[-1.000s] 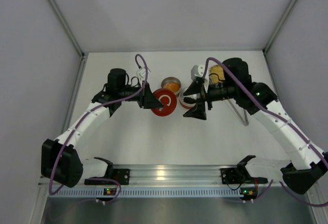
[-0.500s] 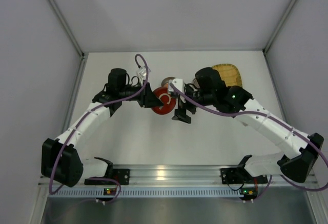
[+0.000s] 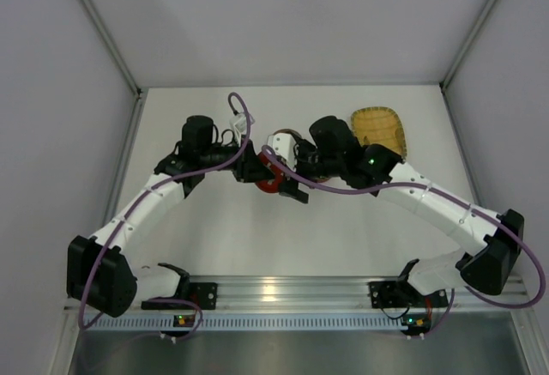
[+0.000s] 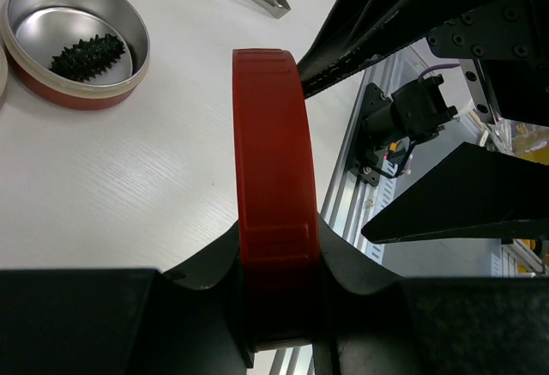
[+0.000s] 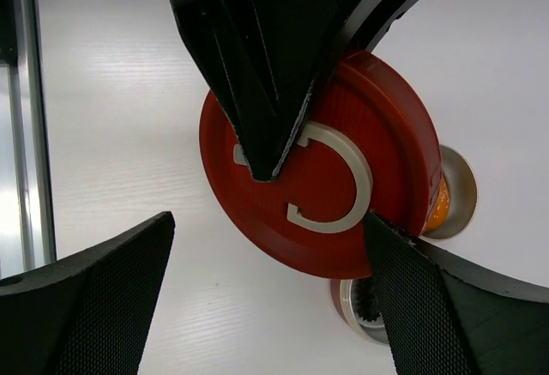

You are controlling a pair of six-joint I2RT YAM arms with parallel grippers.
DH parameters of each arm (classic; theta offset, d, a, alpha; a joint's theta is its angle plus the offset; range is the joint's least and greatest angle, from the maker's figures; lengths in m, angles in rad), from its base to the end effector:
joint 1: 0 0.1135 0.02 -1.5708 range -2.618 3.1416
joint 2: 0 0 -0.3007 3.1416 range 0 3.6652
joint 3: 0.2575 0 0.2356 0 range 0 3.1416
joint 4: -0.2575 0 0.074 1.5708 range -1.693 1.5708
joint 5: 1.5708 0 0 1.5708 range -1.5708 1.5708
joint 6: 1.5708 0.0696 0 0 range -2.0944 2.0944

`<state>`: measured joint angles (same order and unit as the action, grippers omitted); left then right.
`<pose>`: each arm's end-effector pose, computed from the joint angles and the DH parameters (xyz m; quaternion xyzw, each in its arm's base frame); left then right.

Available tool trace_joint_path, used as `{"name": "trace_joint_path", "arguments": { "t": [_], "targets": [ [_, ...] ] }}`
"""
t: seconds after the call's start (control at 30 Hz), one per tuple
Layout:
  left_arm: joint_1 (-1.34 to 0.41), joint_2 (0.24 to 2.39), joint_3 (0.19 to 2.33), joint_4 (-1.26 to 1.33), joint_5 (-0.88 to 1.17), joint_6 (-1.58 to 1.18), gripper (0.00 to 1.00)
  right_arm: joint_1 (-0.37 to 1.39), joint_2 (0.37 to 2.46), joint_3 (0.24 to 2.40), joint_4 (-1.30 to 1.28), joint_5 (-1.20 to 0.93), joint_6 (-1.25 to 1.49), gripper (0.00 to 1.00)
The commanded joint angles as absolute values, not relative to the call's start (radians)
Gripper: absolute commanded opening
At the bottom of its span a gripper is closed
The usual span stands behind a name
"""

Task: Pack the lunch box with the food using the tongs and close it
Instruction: Pick up the box lid from the center of the board.

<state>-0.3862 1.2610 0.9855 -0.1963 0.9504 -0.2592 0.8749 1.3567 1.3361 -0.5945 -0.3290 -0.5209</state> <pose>0.2249 -0.1526 0.3436 0.2866 0.7416 -0.5173 0.3167 0.1747 0.2442 0.3819 -0.6206 0.6228 0.2230 0.4210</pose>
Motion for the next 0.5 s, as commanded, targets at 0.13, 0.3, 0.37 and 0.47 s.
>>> {"name": "trace_joint_path", "arguments": {
  "t": [0.13, 0.3, 0.37, 0.47],
  "targets": [
    [-0.405, 1.232, 1.022, -0.190, 0.956, -0.239, 0.00, 0.904, 1.373, 1.381, -0.496, -0.287, -0.505, 0.91],
    [-0.411, 1.236, 1.022, -0.184, 0.965, -0.242, 0.00, 0.911, 1.379, 1.370, -0.479, -0.293, -0.491, 0.91],
    [-0.413, 1.239, 1.026, -0.181, 0.974, -0.242, 0.00, 0.911, 1.382, 1.370, -0.492, -0.339, -0.494, 0.90],
    [-0.411, 1.246, 1.034, -0.189, 0.998, -0.233, 0.00, 0.907, 1.390, 1.376, -0.537, -0.456, -0.509, 0.82]
  ]
}}
